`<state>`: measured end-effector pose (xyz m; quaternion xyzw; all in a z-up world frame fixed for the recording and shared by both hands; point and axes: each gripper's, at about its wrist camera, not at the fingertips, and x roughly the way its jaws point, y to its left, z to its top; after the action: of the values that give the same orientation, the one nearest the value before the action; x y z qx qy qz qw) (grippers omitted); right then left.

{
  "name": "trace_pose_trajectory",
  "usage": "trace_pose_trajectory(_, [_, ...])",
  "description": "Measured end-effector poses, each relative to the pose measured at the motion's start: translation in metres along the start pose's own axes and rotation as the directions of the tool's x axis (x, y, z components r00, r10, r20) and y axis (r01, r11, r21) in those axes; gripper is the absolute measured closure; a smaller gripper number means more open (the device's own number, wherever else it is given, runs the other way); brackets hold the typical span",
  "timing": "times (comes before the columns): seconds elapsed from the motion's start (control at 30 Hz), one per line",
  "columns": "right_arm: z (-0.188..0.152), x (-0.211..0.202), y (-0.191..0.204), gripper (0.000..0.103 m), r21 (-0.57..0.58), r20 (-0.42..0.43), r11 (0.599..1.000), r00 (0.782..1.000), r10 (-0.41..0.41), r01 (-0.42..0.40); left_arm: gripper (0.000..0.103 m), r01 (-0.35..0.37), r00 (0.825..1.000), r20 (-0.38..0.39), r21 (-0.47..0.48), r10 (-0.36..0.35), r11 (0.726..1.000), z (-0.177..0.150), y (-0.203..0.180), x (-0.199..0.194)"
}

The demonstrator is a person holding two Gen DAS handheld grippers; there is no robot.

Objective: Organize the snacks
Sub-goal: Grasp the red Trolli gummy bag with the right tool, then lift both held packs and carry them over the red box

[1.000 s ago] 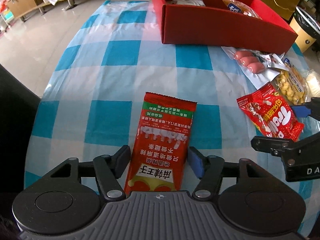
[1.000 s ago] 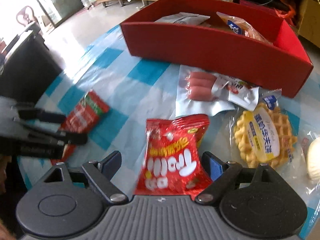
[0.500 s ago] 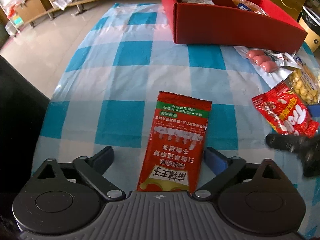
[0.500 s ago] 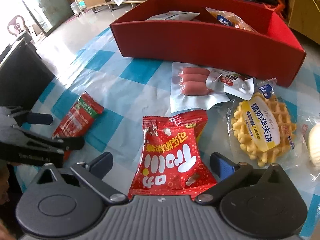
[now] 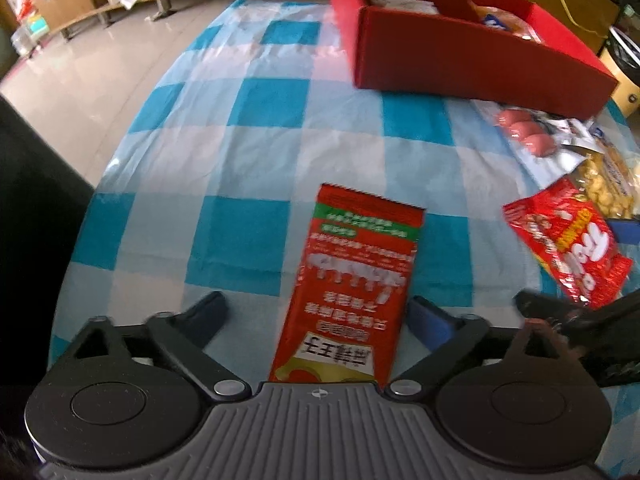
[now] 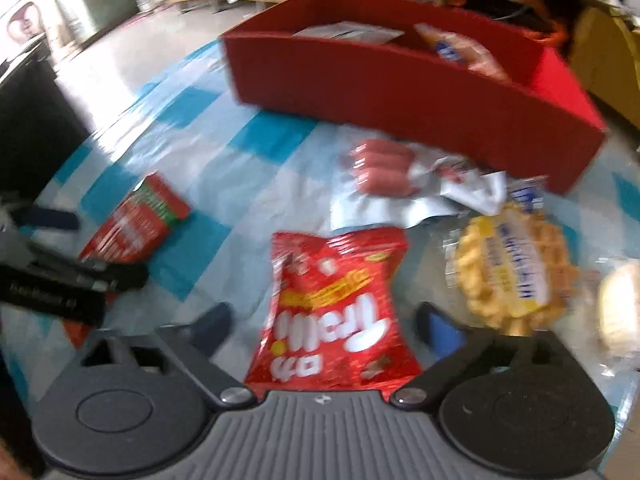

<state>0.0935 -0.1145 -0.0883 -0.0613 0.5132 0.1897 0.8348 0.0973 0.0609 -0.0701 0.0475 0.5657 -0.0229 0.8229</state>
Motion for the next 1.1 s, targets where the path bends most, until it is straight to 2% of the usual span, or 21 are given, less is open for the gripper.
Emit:
trace_pose_trajectory(0.03, [-0.002,0.002,0.007,0.002,-0.049,-0.003,0.999,1.0,-0.024,0.024,0.025,0.008,1.0,0.006,0.017,-0.008,1.0,0.0,-0.004,-0.003])
trace_pose_trajectory(0.1, [-0.003,0.001,0.007,0.003,-0.03,0.009,0.999,1.0,-0.03,0.031,0.036,0.026,1.0,0.017,0.034,-0.027,0.999,-0.001,-0.011,-0.008])
trace_pose_trajectory(0.13, [-0.002,0.0,0.006,0.006,-0.018,0.011,0.999,1.0,-0.028,0.028,0.037,0.02,1.0,0.018,0.041,-0.021,0.999,-0.001,-0.013,-0.008])
trace_pose_trajectory(0.23, [-0.004,-0.008,0.002,0.027,-0.01,0.03,0.999,0.998,-0.05,0.051,0.038,0.023,1.0,0.016,0.037,-0.024,0.999,-0.001,-0.013,-0.008])
trace_pose_trajectory(0.3, [-0.004,-0.015,0.0,0.046,-0.007,0.046,0.999,0.998,-0.05,0.05,0.041,0.025,1.0,0.017,0.022,-0.026,0.999,0.0,-0.012,-0.009])
trace_pose_trajectory(0.5, [-0.005,-0.025,0.002,0.06,-0.01,0.064,0.999,0.997,-0.049,0.05,0.046,0.052,0.999,0.014,0.011,-0.052,0.999,0.003,-0.014,-0.012])
trace_pose_trajectory(1.1, [-0.018,-0.068,-0.012,0.062,0.119,0.145,0.993,0.989,-0.029,0.011,0.047,0.082,0.995,0.062,0.032,-0.084,0.996,0.007,-0.028,-0.033])
